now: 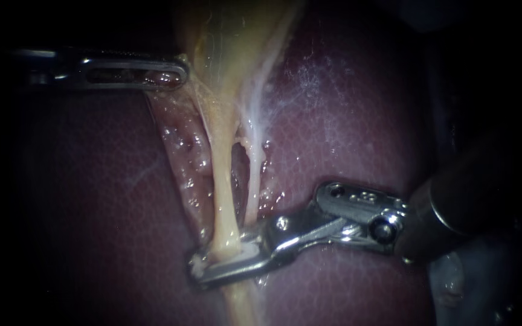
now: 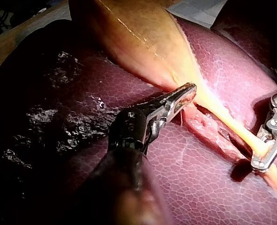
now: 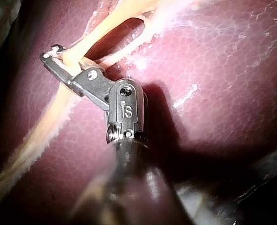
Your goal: Clipping first clip left tube
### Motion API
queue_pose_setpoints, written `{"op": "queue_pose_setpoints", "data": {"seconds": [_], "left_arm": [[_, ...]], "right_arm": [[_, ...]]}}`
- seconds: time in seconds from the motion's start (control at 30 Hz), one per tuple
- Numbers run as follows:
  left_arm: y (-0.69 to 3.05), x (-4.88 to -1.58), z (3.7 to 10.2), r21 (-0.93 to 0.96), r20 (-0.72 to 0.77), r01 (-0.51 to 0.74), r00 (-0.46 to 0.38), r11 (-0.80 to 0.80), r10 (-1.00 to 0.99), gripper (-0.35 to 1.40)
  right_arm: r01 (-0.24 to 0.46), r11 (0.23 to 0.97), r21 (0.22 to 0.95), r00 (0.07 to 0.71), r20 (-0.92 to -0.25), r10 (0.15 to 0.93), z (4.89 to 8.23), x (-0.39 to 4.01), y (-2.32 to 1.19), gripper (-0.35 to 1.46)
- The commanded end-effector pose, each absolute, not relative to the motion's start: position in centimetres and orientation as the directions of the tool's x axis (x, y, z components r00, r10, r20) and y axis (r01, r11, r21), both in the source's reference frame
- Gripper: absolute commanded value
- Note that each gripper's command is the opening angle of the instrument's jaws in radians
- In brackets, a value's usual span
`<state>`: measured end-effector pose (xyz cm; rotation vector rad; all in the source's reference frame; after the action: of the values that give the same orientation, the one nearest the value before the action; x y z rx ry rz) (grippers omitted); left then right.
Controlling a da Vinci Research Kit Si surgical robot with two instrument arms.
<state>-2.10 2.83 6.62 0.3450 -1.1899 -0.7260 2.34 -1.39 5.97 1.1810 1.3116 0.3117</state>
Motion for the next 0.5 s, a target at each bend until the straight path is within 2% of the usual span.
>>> {"op": "queue_pose_setpoints", "data": {"seconds": [0.03, 0.5], "left_arm": [[2.83, -2.10, 6.62, 0.601, 0.716, 0.329, 0.184, 0.729, -0.673, -0.35], [2.83, -2.10, 6.63, 0.600, 0.716, 0.329, 0.184, 0.729, -0.673, -0.35]], "right_arm": [[0.413, 0.425, 0.805, 0.314, -0.564, 0.764, 5.96, 2.34, -1.39, -0.35], [0.413, 0.425, 0.806, 0.313, -0.563, 0.765, 5.96, 2.33, -1.36, -0.35]]}}
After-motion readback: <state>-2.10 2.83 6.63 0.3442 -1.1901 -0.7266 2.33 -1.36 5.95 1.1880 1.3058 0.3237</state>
